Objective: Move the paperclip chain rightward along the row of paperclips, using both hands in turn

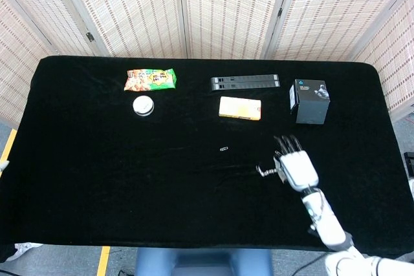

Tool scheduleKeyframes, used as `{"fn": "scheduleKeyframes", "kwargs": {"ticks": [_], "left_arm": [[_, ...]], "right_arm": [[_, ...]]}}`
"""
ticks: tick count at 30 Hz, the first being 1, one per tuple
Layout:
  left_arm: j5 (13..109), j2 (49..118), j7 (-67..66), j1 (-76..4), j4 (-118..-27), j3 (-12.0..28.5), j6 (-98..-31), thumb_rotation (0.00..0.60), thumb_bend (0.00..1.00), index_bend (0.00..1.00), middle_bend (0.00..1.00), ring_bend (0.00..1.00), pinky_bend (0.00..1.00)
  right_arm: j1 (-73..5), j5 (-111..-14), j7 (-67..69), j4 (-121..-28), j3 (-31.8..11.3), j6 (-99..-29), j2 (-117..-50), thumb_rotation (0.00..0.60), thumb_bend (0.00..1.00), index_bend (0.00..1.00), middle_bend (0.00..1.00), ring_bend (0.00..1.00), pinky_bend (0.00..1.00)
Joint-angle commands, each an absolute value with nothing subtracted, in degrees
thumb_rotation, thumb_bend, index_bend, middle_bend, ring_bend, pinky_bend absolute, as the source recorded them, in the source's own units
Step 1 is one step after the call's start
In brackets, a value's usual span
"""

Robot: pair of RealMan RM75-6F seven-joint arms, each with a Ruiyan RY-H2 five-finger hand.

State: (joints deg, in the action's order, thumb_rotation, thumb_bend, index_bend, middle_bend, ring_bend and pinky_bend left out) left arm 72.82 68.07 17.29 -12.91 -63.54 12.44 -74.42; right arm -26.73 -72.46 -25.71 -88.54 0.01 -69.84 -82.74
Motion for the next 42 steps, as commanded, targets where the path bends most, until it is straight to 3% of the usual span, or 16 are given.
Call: {"fn": "scheduleKeyframes", "kwargs": {"ticks": [1,8,13,15,16,17,19,22,30,36,42], "left_arm": [[72.6,67.6,15.3,-12.2,-65.9,12.4,-75.8,0.600,0.16,0.13,0.42,0.34,0.52],[73.3,66.8,9.7,-11.1,-71.5,11.8,-78.8,0.600,0.16,0.13,0.42,0.35,0.52],[73.1,66.6,7.6,-10.8,-73.4,11.7,-79.5,0.600,0.16,0.13,0.42,0.35,0.52],[73.1,66.4,7.5,-10.7,-73.9,11.6,-79.4,0.600,0.16,0.13,0.42,0.35,0.52],[73.1,66.3,7.5,-10.7,-74.0,11.7,-79.4,0.600,0.16,0.12,0.42,0.35,0.52],[73.0,66.2,7.5,-10.7,-74.1,11.7,-79.3,0.600,0.16,0.12,0.42,0.35,0.52],[73.0,66.2,7.6,-10.7,-74.1,11.8,-79.3,0.600,0.16,0.11,0.42,0.35,0.52],[73.1,66.1,7.6,-10.8,-74.1,11.8,-79.2,0.600,0.16,0.10,0.42,0.35,0.52],[74.7,65.5,8.0,-10.6,-75.7,11.1,-79.8,0.600,0.16,0.11,0.42,0.34,0.52],[77.7,62.8,2.9,-9.7,-83.1,8.1,-80.0,0.600,0.16,0.12,0.40,0.31,0.49],[78.6,62.2,-4.4,-7.3,-89.0,5.5,-82.6,0.600,0.16,0.13,0.35,0.26,0.45]], "right_arm": [[-22.8,-77.6,-21.2,-91.0,4.7,-72.4,-80.3,0.600,0.43,0.73,0.10,0.00,0.00],[-19.8,-81.7,-18.4,-85.9,7.8,-72.5,-82.0,0.600,0.43,0.73,0.10,0.00,0.00],[-19.3,-83.0,-16.4,-83.9,7.7,-71.6,-82.7,0.600,0.43,0.72,0.09,0.00,0.00],[-19.6,-83.1,-16.3,-83.9,7.8,-70.2,-81.8,0.600,0.43,0.62,0.06,0.00,0.00],[-19.8,-82.9,-16.6,-84.1,7.6,-69.7,-81.4,0.600,0.43,0.50,0.03,0.00,0.00],[-19.9,-82.5,-17.5,-84.4,7.3,-69.2,-80.9,0.600,0.43,0.45,0.02,0.00,0.00],[-19.9,-82.0,-18.4,-85.2,6.7,-69.1,-80.4,0.600,0.42,0.16,0.00,0.00,0.00],[-19.6,-81.5,-19.1,-86.6,5.6,-69.7,-79.6,0.600,0.39,0.01,0.00,0.00,0.00],[-18.3,-81.7,-18.2,-91.8,3.4,-72.6,-75.3,0.600,0.36,0.00,0.00,0.00,0.00],[-13.9,-83.2,-20.3,-100.9,2.7,-81.2,-66.9,0.600,0.36,0.00,0.00,0.00,0.00],[-7.2,-86.8,-20.5,-103.0,3.6,-91.9,-64.0,0.600,0.36,0.00,0.00,0.00,0.00]]}}
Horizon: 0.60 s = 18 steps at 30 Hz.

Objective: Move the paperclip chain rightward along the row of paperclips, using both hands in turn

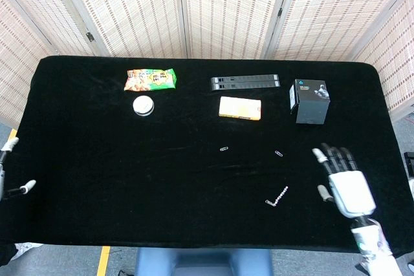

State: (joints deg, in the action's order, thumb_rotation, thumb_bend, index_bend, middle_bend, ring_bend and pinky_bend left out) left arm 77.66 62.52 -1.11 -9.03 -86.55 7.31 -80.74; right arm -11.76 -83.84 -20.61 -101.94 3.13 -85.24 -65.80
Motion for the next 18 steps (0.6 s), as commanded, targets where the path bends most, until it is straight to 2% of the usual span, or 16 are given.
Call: {"fn": "scheduleKeyframes", "kwargs": {"ticks": [1,6,9,18], "left_arm": [[78.9,62.6,-4.9,-6.7,-89.1,5.0,-83.3,0.600,0.16,0.14,0.35,0.26,0.45],[80.9,66.6,-5.3,-4.0,-87.1,3.5,-87.8,0.600,0.16,0.14,0.34,0.24,0.42],[81.7,67.9,-6.6,-3.9,-86.7,2.8,-87.9,0.600,0.16,0.14,0.33,0.24,0.42],[83.1,69.7,-8.2,-2.3,-86.0,3.3,-91.9,0.600,0.16,0.11,0.32,0.24,0.42]], "right_arm": [[-6.1,-87.8,-19.7,-102.1,3.7,-93.7,-64.3,0.600,0.36,0.00,0.00,0.00,0.00],[-2.2,-91.8,-10.8,-93.0,3.6,-100.1,-67.8,0.600,0.36,0.00,0.00,0.00,0.00],[-1.9,-91.7,-7.7,-90.0,3.9,-98.5,-68.3,0.600,0.36,0.00,0.00,0.00,0.00],[-1.8,-94.2,-5.5,-90.3,4.0,-96.7,-67.2,0.600,0.36,0.00,0.00,0.00,0.00]]}}
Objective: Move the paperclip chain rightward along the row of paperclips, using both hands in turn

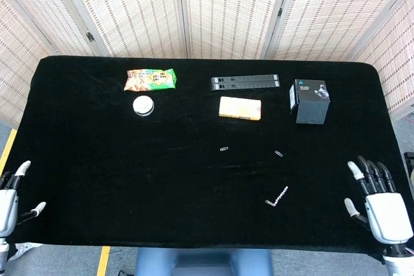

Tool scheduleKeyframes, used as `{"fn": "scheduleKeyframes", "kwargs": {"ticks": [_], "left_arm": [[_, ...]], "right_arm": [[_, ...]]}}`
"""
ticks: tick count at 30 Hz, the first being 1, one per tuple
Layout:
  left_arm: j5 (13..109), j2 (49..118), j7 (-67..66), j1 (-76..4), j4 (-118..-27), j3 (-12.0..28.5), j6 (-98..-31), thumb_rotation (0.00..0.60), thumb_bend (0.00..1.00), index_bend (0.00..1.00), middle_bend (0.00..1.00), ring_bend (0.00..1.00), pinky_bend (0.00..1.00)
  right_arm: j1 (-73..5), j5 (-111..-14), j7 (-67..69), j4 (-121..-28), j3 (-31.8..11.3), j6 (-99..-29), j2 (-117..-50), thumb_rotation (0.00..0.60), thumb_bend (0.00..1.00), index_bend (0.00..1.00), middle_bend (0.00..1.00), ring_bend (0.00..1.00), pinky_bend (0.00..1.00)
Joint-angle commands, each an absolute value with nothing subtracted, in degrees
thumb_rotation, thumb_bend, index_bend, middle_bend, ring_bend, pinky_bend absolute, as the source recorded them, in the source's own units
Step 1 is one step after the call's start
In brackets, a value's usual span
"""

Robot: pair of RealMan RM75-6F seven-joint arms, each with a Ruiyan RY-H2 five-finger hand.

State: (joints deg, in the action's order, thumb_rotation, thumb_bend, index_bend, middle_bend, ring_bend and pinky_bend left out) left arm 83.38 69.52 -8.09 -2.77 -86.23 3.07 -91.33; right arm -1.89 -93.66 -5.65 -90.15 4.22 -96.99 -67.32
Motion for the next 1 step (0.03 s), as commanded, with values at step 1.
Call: {"fn": "scheduleKeyframes", "kwargs": {"ticks": [1], "left_arm": [[83.2,69.6,-8.1,-2.1,-86.0,3.3,-92.2,0.600,0.16,0.11,0.32,0.24,0.42]], "right_arm": [[-1.9,-94.6,-5.5,-90.3,3.8,-96.8,-67.3,0.600,0.36,0.00,0.00,0.00,0.00]]}}
